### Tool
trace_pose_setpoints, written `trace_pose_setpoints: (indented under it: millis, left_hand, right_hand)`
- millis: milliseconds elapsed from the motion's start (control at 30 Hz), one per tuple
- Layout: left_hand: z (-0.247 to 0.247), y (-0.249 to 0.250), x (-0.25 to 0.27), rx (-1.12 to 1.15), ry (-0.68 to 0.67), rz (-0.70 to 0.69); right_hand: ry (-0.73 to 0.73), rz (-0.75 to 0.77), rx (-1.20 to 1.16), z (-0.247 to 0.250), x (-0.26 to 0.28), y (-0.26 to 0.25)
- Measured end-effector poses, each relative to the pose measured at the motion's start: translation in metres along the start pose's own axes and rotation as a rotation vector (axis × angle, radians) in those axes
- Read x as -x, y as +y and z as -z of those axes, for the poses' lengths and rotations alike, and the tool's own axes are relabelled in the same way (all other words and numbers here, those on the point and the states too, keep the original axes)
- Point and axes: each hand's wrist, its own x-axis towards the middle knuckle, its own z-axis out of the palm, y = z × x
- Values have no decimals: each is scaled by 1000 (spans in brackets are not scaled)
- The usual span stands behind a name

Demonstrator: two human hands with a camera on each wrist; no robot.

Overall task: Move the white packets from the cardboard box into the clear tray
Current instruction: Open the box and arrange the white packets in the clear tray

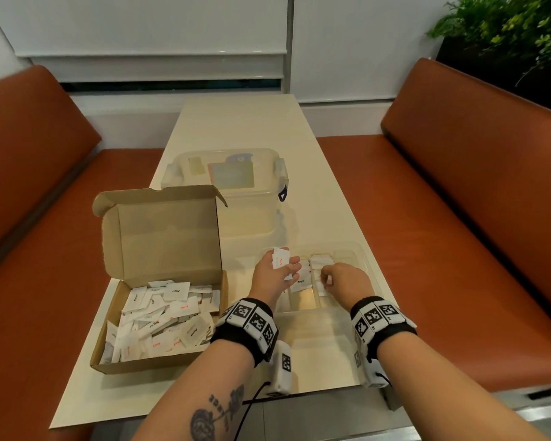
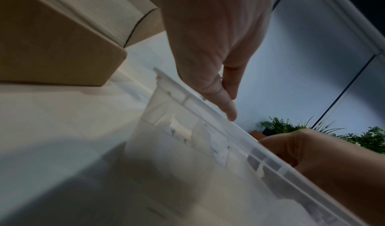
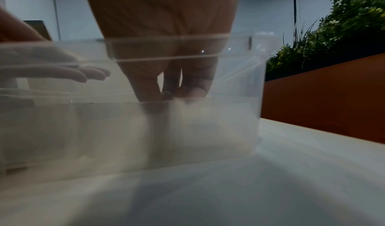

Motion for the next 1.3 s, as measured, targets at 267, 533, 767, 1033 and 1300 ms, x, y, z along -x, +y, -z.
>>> trace_pose_setpoints:
  millis: [267,533,767,1033,1300]
  left_hand:
    - [0,0,2,-6,-12,2]
    - [0,2,5,-93,-64,2]
    - [-1,4,6,-118,-134,46]
    - [-1,8,2,-216,-21,22]
    - [-5,5,1,-251,37,-63]
  right_hand:
    - [12,4,-1,-1,0,0]
    - [179,-13,-535,25,-7,-32]
    - [102,-67,-876,37,-11,-31]
    - [-31,36,-638,53,-15,-24]
    - [9,-46,-657,41,-14,-27]
